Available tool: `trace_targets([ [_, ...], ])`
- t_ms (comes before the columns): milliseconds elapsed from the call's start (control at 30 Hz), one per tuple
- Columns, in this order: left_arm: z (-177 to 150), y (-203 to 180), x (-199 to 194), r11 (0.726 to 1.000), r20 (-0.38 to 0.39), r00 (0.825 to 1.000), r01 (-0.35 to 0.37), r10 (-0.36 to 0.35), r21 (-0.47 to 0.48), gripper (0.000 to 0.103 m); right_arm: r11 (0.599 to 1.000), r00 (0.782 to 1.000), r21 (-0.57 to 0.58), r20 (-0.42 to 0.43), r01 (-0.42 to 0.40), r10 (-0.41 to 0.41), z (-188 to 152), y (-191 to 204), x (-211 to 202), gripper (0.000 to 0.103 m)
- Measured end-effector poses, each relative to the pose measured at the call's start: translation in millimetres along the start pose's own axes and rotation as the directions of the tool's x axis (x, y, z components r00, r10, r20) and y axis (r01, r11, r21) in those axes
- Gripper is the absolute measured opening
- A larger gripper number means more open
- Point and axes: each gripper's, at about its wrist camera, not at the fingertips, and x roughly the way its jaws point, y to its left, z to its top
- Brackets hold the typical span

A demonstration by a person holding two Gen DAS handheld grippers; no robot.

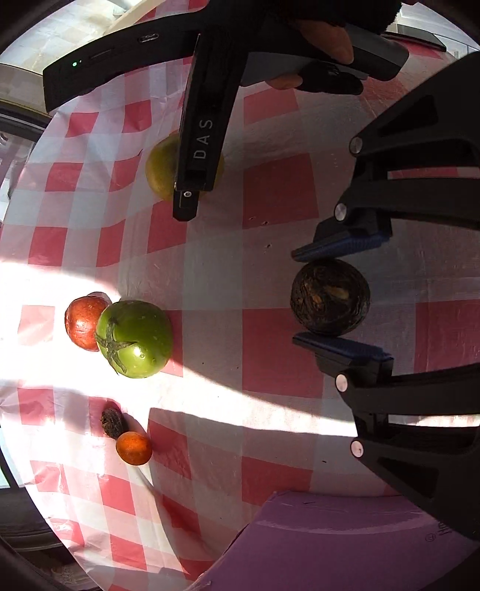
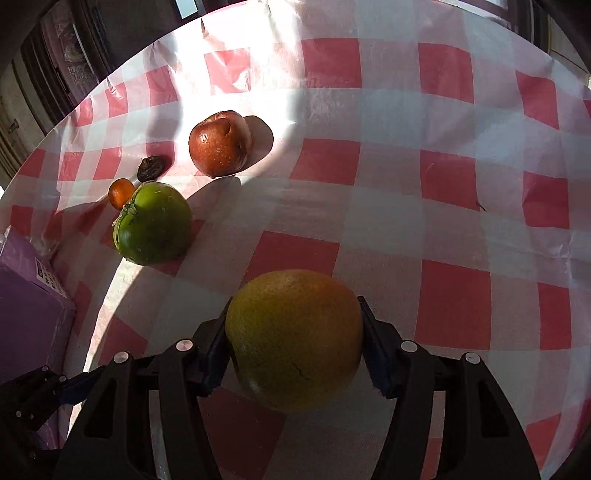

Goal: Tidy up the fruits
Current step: 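Carry the brown fruit and the pear over the white box with both tools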

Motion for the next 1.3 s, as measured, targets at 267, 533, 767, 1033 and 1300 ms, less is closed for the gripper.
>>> trace_targets([
  [267,-51.7,-16.4,-39.5,0.982,-0.055,0.988,0.15,-0.144,0.117,0.039,0.994,0.995,0.093,-0.082,0.065,-0.057,-79.1,-1.6,-57.9,0.06],
  [533,-51.5,-5.8,-88.0,0.956,0.015,0.978,0.198,-0.206,0.217,0.039,0.99,0.985,0.065,-0.124,0.125,-0.116,-125.8,24.4,-80.9,0.06],
  [767,-51.4,-2.8,-110.5,0.942,0.04,0.982,0.163,-0.183,0.293,0.039,0.988,0.98,0.059,-0.146,0.144,-0.134,-139.7,44.6,-85.8,0.06],
  [1033,-53.8,-2.8,-124.9,0.912,0.061,0.977,0.17,-0.207,0.373,0.039,0.983,0.976,0.067,-0.142,0.173,-0.162,-150.7,56.2,-97.5,0.06],
  [1300,-51.1,4.3,-129.5,0.896,0.071,0.966,0.2,-0.247,0.396,0.039,0.974,0.976,0.108,-0.11,0.197,-0.185,-144.4,60.2,-112.3,0.06],
])
